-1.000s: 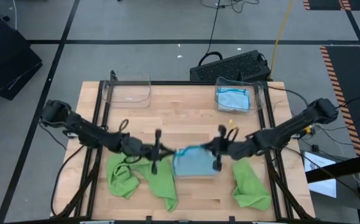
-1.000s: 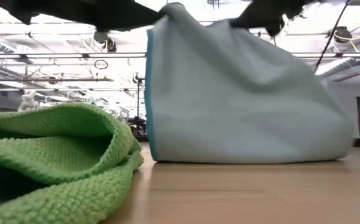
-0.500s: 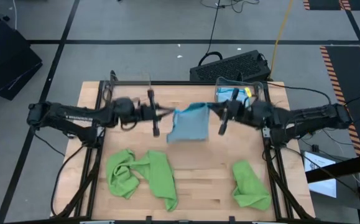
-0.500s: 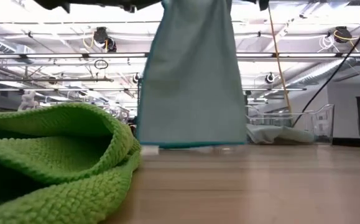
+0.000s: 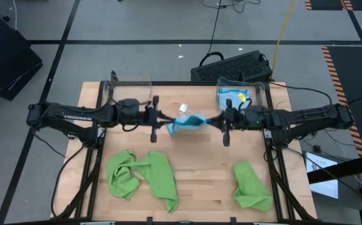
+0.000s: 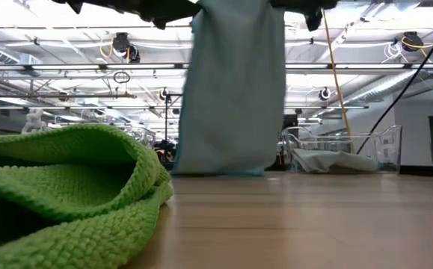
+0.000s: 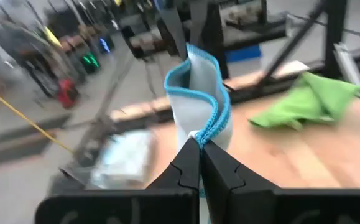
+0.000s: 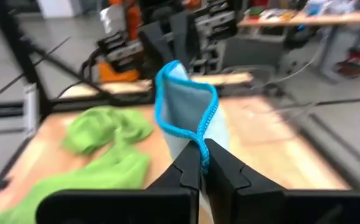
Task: Fold microfiber towels
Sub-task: Fold the blue microfiber cloth
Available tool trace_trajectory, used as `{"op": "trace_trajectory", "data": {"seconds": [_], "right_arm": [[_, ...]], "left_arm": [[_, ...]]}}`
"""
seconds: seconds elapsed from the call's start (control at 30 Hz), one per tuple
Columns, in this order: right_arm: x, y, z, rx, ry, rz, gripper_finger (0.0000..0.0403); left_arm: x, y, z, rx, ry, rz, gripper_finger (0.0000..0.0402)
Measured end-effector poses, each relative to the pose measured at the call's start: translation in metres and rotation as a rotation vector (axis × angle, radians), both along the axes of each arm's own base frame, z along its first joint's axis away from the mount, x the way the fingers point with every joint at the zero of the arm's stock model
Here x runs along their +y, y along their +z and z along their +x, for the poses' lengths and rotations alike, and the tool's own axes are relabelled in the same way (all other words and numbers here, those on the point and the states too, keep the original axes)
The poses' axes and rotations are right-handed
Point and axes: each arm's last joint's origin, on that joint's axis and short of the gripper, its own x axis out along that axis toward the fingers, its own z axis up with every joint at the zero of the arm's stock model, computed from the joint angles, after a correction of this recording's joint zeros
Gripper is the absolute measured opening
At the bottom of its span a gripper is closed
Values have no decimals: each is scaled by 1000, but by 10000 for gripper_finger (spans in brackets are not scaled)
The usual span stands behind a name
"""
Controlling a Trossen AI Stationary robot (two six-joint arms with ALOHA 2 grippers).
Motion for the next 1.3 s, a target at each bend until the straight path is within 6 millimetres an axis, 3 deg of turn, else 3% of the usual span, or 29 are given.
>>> {"op": "trace_trajectory", "data": {"seconds": [0.27, 0.47, 0.7, 0.93, 1.2, 1.3], "right_arm": [[35, -21, -9, 137, 116, 117, 6], [52, -61, -17, 212, 144, 242, 8], [68, -97, -24, 105, 251, 349, 10], [65, -123, -19, 151, 134, 342, 10], [54, -133, -10, 151, -5, 285, 10], [48, -135, -8, 152, -53, 246, 11]], "left_arm": [[-45, -11, -4, 128, -140, -92, 6], [-75, -28, -4, 246, -159, -157, 8], [-107, -50, 4, 331, -189, -219, 6], [-108, -73, 9, 419, -2, -197, 5], [-109, -75, 6, 444, 42, -210, 6], [-102, -90, 7, 492, 135, -212, 6]]}}
